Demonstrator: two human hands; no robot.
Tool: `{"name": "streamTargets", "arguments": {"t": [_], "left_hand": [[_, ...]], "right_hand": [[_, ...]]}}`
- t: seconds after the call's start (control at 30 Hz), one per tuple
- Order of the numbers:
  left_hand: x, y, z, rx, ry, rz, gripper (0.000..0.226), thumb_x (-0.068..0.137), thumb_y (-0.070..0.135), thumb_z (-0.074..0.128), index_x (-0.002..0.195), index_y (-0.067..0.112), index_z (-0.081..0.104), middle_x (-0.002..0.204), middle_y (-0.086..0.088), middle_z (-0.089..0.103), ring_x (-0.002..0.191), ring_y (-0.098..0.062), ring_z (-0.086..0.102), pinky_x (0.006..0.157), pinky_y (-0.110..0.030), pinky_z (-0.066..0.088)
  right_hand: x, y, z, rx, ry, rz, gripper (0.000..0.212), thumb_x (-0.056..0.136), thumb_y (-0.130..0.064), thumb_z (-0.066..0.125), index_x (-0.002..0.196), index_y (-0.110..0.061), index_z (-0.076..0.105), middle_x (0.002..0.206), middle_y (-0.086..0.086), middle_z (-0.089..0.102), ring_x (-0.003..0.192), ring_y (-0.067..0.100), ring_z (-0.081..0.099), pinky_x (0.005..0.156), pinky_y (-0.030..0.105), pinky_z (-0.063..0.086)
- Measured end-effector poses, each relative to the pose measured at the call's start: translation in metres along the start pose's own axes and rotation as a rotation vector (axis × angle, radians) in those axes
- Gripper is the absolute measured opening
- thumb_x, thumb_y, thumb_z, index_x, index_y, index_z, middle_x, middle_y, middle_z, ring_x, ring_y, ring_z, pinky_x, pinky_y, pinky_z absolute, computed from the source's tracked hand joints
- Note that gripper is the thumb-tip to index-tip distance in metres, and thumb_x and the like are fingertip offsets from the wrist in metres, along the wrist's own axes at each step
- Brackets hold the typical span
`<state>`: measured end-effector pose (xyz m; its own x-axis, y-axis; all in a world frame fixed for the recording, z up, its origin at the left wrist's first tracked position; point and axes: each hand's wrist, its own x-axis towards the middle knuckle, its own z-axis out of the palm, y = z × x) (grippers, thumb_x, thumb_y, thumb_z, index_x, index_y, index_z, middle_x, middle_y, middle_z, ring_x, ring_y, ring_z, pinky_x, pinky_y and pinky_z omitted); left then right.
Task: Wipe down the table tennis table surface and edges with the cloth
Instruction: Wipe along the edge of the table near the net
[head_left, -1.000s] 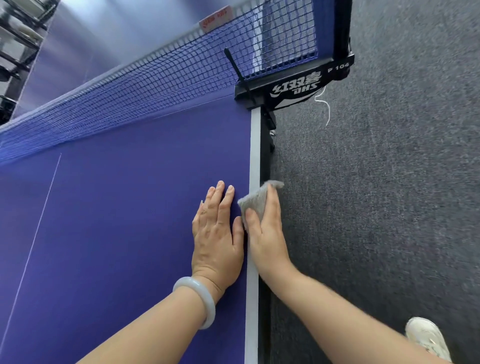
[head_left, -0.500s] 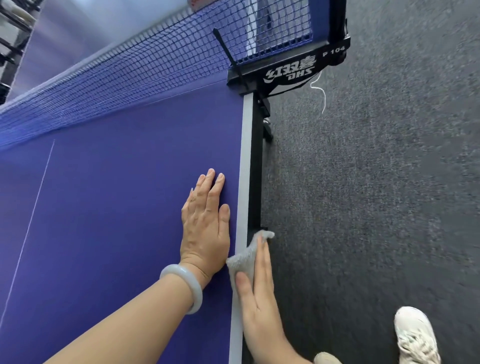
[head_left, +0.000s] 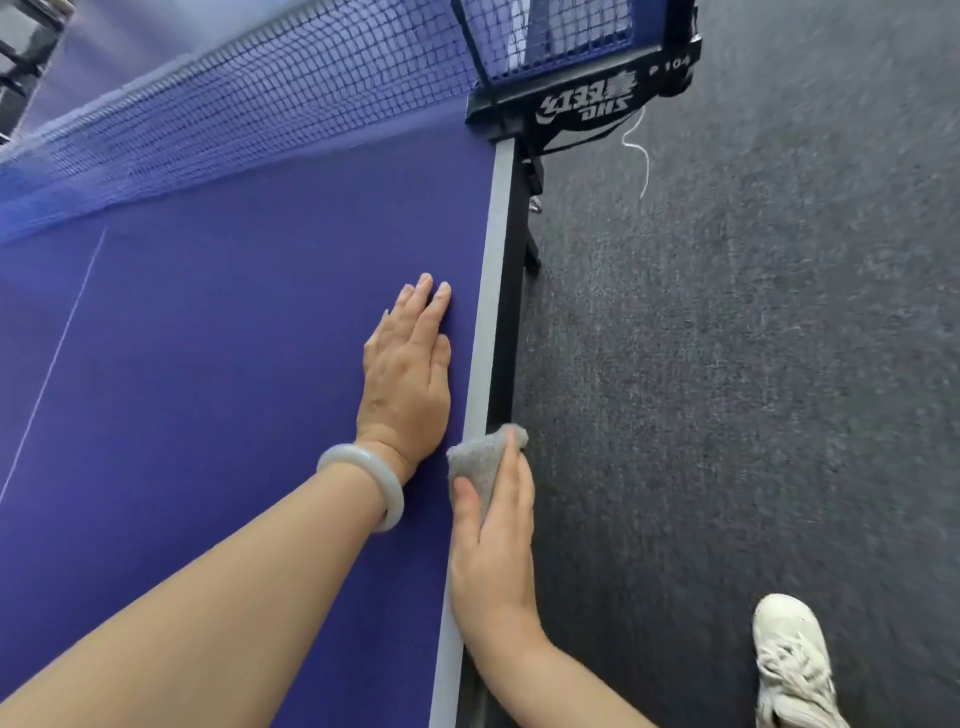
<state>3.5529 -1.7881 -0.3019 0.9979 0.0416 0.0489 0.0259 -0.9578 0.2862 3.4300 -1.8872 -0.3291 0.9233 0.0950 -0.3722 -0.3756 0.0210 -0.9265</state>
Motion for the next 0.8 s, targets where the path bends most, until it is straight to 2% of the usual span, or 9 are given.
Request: {"name": "streamTargets", "arguments": {"t": [0.1,0.17,0.27,0.37,0.47,0.53,0.67,0.73,0.8], "left_hand": [[-0.001,0.000,0.003,-0.068,0.015,-0.010,0.046,0.104,0.010,0.038,0.150,0.015,0.039,0.159,-0.003,0.029,0.150,-0.016,0.019,0.123,-0.038,0.013],[-0.004,0.002,0.002,-0.181,0.049,-0.025,0.042,0.103,0.005,0.042,0.143,0.011,0.048,0.155,-0.005,0.037,0.148,-0.018,0.025,0.123,-0.035,0.015],[-0.016,0.004,-0.005,-0.321,0.123,-0.119,0.040,0.098,-0.003,0.043,0.130,0.010,0.062,0.144,-0.003,0.052,0.143,-0.015,0.036,0.119,-0.021,0.023],[-0.059,0.007,-0.017,-0.304,0.082,-0.099,0.042,0.096,-0.006,0.043,0.129,0.011,0.064,0.141,-0.001,0.056,0.141,-0.013,0.040,0.118,-0.026,0.029],[-0.140,-0.008,-0.029,-0.117,-0.011,0.018,0.043,0.098,0.000,0.049,0.138,0.011,0.055,0.149,0.000,0.047,0.145,-0.013,0.033,0.120,-0.035,0.027],[-0.195,-0.020,-0.035,-0.048,-0.044,-0.009,0.046,0.101,0.014,0.048,0.146,0.014,0.045,0.156,0.003,0.036,0.148,-0.011,0.023,0.121,-0.038,0.022],[-0.247,-0.022,-0.026,0.075,-0.122,-0.061,0.058,0.101,0.038,0.018,0.156,0.021,0.014,0.164,0.008,0.006,0.151,-0.005,-0.003,0.124,-0.035,0.004],[-0.244,-0.020,-0.021,0.136,-0.123,-0.073,0.060,0.099,0.039,0.010,0.156,0.021,0.008,0.164,0.008,0.001,0.151,-0.006,-0.008,0.124,-0.037,0.002],[-0.244,-0.020,-0.020,0.162,-0.125,-0.072,0.062,0.098,0.039,0.008,0.156,0.020,0.008,0.164,0.008,0.000,0.151,-0.007,-0.008,0.124,-0.037,0.002]], "right_hand": [[0.002,0.002,-0.001,-0.055,0.033,-0.021,0.065,0.103,-0.033,0.039,0.156,-0.025,0.002,0.162,0.000,0.009,0.147,0.006,0.010,0.123,0.029,0.012],[0.005,0.002,-0.003,-0.064,0.018,-0.023,0.066,0.103,-0.031,0.040,0.157,-0.018,0.004,0.162,0.006,0.009,0.150,0.018,0.012,0.123,0.038,0.016],[0.005,0.002,-0.004,-0.052,-0.002,-0.018,0.067,0.103,-0.033,0.040,0.158,-0.015,0.005,0.161,0.010,0.010,0.149,0.024,0.016,0.121,0.043,0.021],[0.007,0.004,-0.005,-0.062,0.013,-0.033,0.065,0.104,-0.032,0.040,0.157,-0.012,0.007,0.161,0.014,0.011,0.149,0.025,0.016,0.121,0.045,0.020],[0.004,0.004,-0.005,-0.052,-0.005,-0.031,0.065,0.105,-0.033,0.039,0.158,-0.013,0.008,0.160,0.014,0.012,0.149,0.024,0.015,0.121,0.045,0.020],[0.002,0.001,-0.006,-0.047,-0.005,-0.031,0.065,0.105,-0.034,0.038,0.158,-0.013,0.008,0.160,0.013,0.013,0.148,0.025,0.018,0.121,0.045,0.021],[-0.003,-0.001,-0.004,0.010,0.012,-0.005,0.060,0.105,-0.034,0.038,0.158,-0.017,0.014,0.161,0.010,0.015,0.147,0.024,0.021,0.121,0.042,0.022],[-0.017,0.004,0.002,0.024,0.044,-0.029,0.060,0.106,-0.029,0.037,0.159,-0.018,0.011,0.165,0.006,0.011,0.151,0.020,0.013,0.123,0.036,0.014],[-0.055,0.021,0.009,0.059,0.062,-0.071,0.062,0.106,-0.024,0.038,0.158,-0.021,0.004,0.166,0.000,0.006,0.152,0.012,0.006,0.125,0.036,0.010]]}}
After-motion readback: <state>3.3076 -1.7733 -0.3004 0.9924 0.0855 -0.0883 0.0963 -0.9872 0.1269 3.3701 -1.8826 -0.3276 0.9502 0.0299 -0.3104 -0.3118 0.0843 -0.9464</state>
